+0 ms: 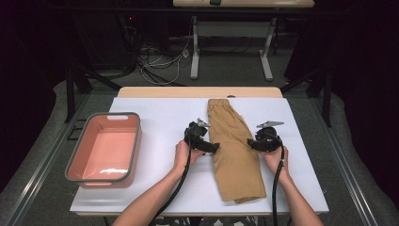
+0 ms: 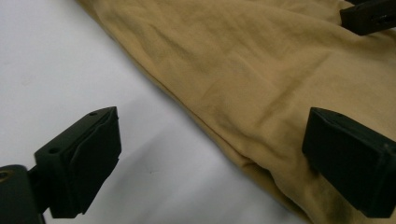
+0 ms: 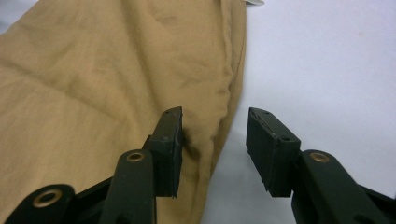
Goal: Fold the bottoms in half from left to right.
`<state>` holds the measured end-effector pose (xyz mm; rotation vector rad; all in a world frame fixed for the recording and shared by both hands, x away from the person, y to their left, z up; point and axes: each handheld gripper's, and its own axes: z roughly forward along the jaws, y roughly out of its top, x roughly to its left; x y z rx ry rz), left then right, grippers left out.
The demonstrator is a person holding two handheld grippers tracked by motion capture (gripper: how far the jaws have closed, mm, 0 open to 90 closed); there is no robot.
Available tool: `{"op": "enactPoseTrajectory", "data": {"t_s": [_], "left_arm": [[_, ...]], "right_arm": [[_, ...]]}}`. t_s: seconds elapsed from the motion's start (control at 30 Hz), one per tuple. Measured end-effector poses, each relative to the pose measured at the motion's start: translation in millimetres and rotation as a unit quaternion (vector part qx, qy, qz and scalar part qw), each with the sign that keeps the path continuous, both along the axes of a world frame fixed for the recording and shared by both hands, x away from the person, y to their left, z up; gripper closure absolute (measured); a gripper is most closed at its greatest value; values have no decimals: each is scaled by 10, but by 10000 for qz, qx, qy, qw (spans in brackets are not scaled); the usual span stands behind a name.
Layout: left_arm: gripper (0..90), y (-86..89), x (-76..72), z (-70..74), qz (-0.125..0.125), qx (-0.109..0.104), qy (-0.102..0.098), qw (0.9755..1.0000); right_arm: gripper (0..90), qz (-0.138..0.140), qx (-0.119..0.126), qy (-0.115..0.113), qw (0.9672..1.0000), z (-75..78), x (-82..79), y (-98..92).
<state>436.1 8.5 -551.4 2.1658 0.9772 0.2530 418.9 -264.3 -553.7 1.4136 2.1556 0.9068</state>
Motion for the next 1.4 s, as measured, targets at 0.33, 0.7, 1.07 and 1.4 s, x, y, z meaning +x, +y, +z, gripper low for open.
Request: {"op": "enactPoseTrajectory", "data": {"t_s": [0.33,0.7,1.07,1.4], "left_arm": [[270,-118,-23,-65,-206,77,83,9997],[568,-208,-131,-111,-258,76,-329,9991],[787,-187,-105,-131,-388,-210,-243,9987],[808,-136,-78,-119,-402,-318,-180,9985]], "right_arm": [[531,-41,24,39,10000,-27,13,-31],[689,-24,282,107,9995,-45,9,-59],[872,92,380,117,9992,-49,-14,-21],[877,68,317,55,9995,-37,-33,8]]}}
